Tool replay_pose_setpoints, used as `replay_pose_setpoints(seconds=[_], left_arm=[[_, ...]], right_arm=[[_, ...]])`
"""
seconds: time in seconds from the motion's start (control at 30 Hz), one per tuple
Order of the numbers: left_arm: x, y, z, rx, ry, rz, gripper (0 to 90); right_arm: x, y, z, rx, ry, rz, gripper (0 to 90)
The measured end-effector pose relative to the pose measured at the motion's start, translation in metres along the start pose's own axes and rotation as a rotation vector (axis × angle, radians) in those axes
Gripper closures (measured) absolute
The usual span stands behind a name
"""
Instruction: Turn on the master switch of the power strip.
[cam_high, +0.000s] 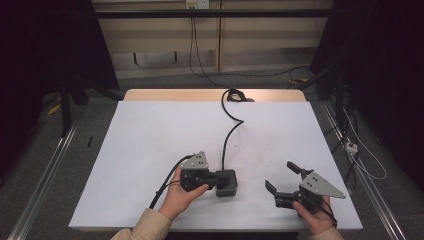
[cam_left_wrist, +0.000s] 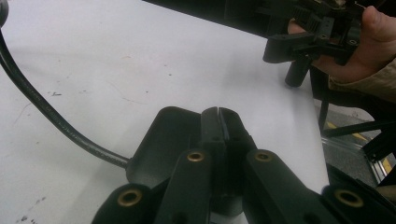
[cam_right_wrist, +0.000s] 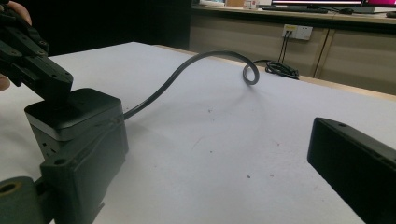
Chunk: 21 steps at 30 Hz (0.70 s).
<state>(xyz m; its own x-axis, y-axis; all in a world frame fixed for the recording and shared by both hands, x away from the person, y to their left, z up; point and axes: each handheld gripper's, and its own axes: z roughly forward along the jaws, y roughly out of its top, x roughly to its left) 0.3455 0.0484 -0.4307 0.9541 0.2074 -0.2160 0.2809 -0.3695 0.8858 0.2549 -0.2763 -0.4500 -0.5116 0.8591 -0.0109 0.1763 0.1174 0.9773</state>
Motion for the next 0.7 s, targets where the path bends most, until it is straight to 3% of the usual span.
replay_pose_setpoints(seconds=[0.2,0.7], left_arm=[[-0.0011,-0.0009,0.0009,0.001,-0.001,0.010,90.0],[-0.0011,-0.0023,0.0017,0.002,-0.006,-0.009,90.0]], right_arm=[[0.0002,0.0001,-0.0003,0.000,0.001,-0.004,3.5],[0.0003,0.0000,-0.0004,0.002,0.000,-0.004,3.5]])
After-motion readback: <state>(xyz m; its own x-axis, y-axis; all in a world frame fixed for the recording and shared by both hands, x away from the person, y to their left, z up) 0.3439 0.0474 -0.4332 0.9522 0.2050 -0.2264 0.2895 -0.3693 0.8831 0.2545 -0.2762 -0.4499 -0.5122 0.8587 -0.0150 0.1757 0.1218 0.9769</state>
